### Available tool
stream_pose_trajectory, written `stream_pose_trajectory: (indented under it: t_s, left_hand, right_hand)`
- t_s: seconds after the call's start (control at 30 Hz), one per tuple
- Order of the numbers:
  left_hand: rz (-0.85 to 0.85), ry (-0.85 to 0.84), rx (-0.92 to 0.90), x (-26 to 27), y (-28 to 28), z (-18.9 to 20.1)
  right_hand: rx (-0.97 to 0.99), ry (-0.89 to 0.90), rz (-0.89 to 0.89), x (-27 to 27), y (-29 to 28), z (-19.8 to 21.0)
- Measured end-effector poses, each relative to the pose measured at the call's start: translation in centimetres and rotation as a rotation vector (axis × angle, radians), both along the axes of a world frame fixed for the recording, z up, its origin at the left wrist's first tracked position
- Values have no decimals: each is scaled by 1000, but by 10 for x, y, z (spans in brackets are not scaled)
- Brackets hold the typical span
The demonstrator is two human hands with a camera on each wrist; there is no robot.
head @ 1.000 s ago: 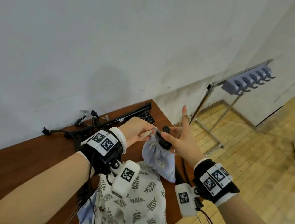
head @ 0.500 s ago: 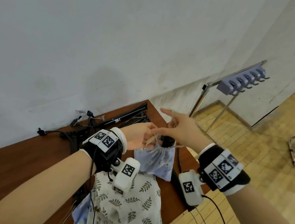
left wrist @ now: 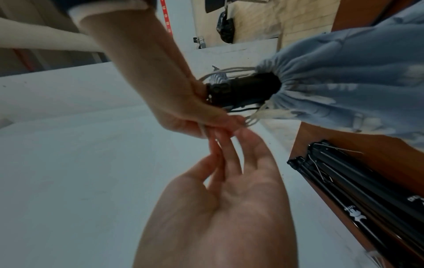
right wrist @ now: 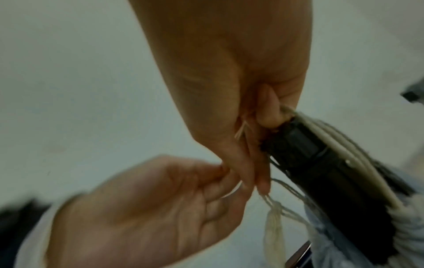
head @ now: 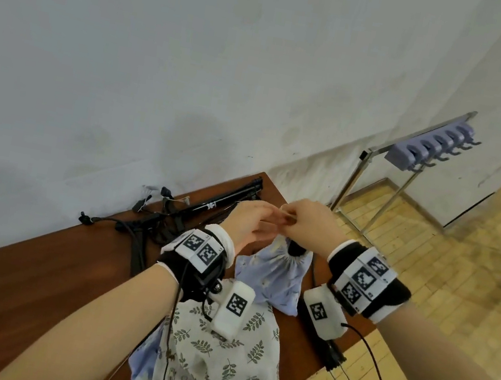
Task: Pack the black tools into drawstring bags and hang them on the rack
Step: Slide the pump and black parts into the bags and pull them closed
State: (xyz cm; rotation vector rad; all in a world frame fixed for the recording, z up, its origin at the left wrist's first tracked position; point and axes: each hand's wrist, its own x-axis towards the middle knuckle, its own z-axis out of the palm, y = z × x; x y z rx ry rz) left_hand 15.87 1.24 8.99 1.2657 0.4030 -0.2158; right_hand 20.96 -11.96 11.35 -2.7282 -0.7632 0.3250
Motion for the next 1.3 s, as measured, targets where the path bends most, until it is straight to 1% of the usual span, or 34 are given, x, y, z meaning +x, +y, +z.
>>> stream_pose_trajectory:
  t_s: [0.07,0.1,0.13,0.2,0.23,0.37,0.43,0.47,0.5,0.53,0.6,0.63,0.67,0.73,0.83,0.9,0.97,1.03,1.1,1.17,1.23,1.3]
  left_hand:
    - [90,45,115,3,1,-11]
    - [71,88,190,5,1,-18]
    - [-10,125,272,6,-1,-25]
    - [-206,137,439,6,-9,-35]
    - [-236,118,499,7,-13,-37]
    - [-168,-26,695,13,-26,-36]
    - [-141,-59,765,17,-27,-33]
    - [-130,-61,746,19,-26,-33]
    - [-121,-55,677,20,-25,-30]
    - [-108,-40,567,22,-22,-29]
    - [-82,37,206,20,-16,-22]
    - [-93,63,43,18,-14,-19]
    - [-119,55,-56,15,-11,-18]
    - [-150,-12,-133,7,-9,-16]
    - [-160,-92,-202,4,-6,-10]
    - [-187,-110,-181,7,-8,-9]
    - [-154,-115,-55,9,-7,-14]
    - [-106,-141,137,9,-6,-20]
    - [-71,-210,281,6,-8,-24]
    - [-85,-248,351,7,-13,-26]
    - [-85,-273,404,11,-19,-25]
    - [-72,-281,385,13,-23,-21]
  right_hand:
    - [242,149,-90,7,-7,4]
    - [343,197,-132,9,-11,5]
    - [410,228,-168,10,-15,5]
    - [483,264,-207,12,-19,5]
    - [516,282,-212,11,-21,5]
    - [651,389,-243,12,-25,2]
    - [639,380,-236,14,-28,0]
    - [575,329,-218,14,-30,-1]
    - [467,239,-190,13,-31,-3]
    - [332,135,-154,12,-31,-3]
    - [82,-33,-96,9,-31,-3]
    - [0,-76,-83,8,-30,-1]
    - [-51,-97,-74,9,-30,1]
    - [-66,-77,-69,10,-31,6]
    - [-152,-96,20,9,-27,9]
    - [-182,-142,25,6,-22,7]
    - [-154,-153,-2,7,-20,4]
    - [-116,-79,-2,11,-21,7]
    - [-28,47,0,17,-22,13]
    - [71,133,-17,21,-21,19]
    - [118,182,-25,23,-21,21]
    - [119,193,-29,23,-21,21]
